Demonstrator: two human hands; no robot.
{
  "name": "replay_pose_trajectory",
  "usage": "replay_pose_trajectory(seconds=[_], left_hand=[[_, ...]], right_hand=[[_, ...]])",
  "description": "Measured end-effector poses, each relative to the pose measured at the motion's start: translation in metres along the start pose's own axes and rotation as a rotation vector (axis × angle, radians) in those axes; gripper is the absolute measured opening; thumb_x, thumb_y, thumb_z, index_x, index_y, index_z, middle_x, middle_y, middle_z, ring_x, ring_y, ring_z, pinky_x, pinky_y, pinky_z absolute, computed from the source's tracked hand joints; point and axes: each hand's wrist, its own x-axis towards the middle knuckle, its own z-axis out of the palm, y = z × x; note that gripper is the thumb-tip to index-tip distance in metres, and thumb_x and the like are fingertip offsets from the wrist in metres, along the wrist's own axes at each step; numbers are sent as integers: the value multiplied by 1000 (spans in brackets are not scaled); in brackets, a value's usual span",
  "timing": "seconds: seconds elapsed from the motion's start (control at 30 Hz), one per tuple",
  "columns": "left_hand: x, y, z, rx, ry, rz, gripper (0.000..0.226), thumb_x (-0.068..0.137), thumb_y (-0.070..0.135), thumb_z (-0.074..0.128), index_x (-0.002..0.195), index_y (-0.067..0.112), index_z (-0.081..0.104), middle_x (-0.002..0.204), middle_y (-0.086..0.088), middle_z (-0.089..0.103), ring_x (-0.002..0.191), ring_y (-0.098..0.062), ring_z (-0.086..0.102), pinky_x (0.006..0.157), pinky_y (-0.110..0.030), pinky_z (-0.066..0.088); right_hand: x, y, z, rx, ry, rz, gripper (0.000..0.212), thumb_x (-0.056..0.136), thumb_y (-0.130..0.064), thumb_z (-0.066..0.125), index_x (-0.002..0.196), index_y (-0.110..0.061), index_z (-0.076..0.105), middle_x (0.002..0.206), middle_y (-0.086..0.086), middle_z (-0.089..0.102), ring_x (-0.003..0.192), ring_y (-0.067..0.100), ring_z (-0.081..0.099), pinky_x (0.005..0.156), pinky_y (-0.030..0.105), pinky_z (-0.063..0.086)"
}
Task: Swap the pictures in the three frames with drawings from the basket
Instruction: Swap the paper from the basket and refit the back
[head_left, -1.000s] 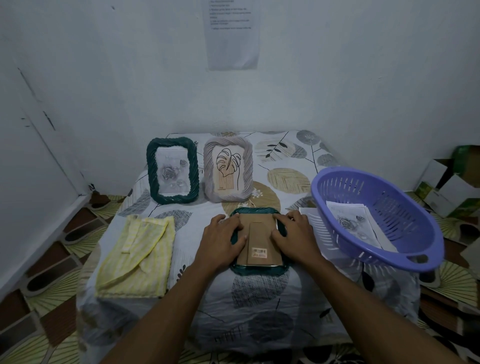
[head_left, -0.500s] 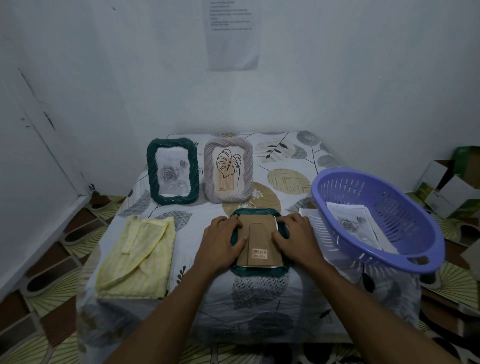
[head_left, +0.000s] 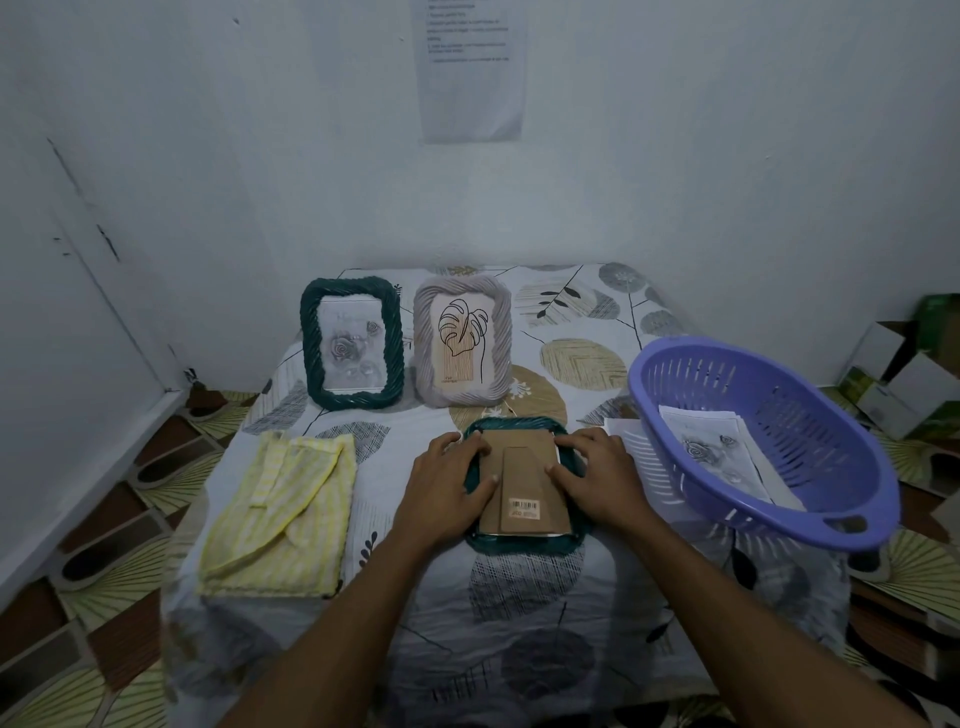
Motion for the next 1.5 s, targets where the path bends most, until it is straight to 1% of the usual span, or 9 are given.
replay_pose_trajectory(seconds=[0.23,0.6,0.77,0.83,0.9,1.0,1.13,1.37,1.5], left_hand=[[0,-2,2,5,-8,-23,37,91,42,54,125,29,47,139,-6,40,130,-24,36,107,-39,30],[0,-3,2,-7,0,-2,36,91,39,57,123,25,51,136,-5,44,129,-21,36,106,-37,30],[3,-5,-9,-95,-95,2,43,88,44,51,124,20,53,139,-4,45,130,-19,33,109,-40,32],[1,-8,-15,-75,-88,29,45,83,45,48,117,17,56,130,-4,51,122,-19,39,103,-38,37],[-9,-10,-17,-41,-12,71,38,80,47,48,101,17,58,110,-1,55,104,-18,45,90,-36,42],[-36,-8,-17,-25,42,97,29,79,49,52,87,21,53,94,5,50,90,-12,43,77,-27,39],[-68,-7,-8,-2,53,141,35,77,54,59,90,21,56,104,8,53,97,-8,46,78,-22,37],[-80,2,3,-53,164,3,32,79,33,74,103,11,68,116,-2,61,107,-18,56,91,-30,44],[-80,4,7,-128,187,-53,30,79,29,75,102,10,69,117,-3,60,107,-18,57,92,-29,44]], right_hand=[[5,2,-1,48,-39,30,47,85,-41,67,129,-25,58,132,3,52,121,24,43,101,41,38],[4,4,0,49,-29,19,42,84,-42,68,121,-24,63,129,1,54,118,23,47,100,42,40],[1,1,-9,79,-69,6,45,85,-39,67,125,-21,60,130,4,52,121,25,45,103,45,40],[-7,0,-16,43,-51,-60,43,86,-30,67,126,-18,58,128,3,51,120,22,42,103,35,37],[-19,0,-21,1,-2,-132,35,86,-24,68,119,-17,62,121,1,53,115,19,44,95,27,34],[-46,-1,-24,-1,26,-176,20,84,-24,69,104,-19,66,108,-3,55,105,16,47,86,24,35],[-81,3,-22,22,48,-211,16,82,-31,71,95,-23,65,101,-5,56,98,13,49,82,23,37],[-107,0,-15,15,108,-120,25,78,-32,75,98,-18,69,102,-2,62,98,15,53,80,24,36],[-107,-7,-8,84,142,-35,28,75,-29,79,99,-17,71,103,-1,67,99,19,55,84,32,45]])
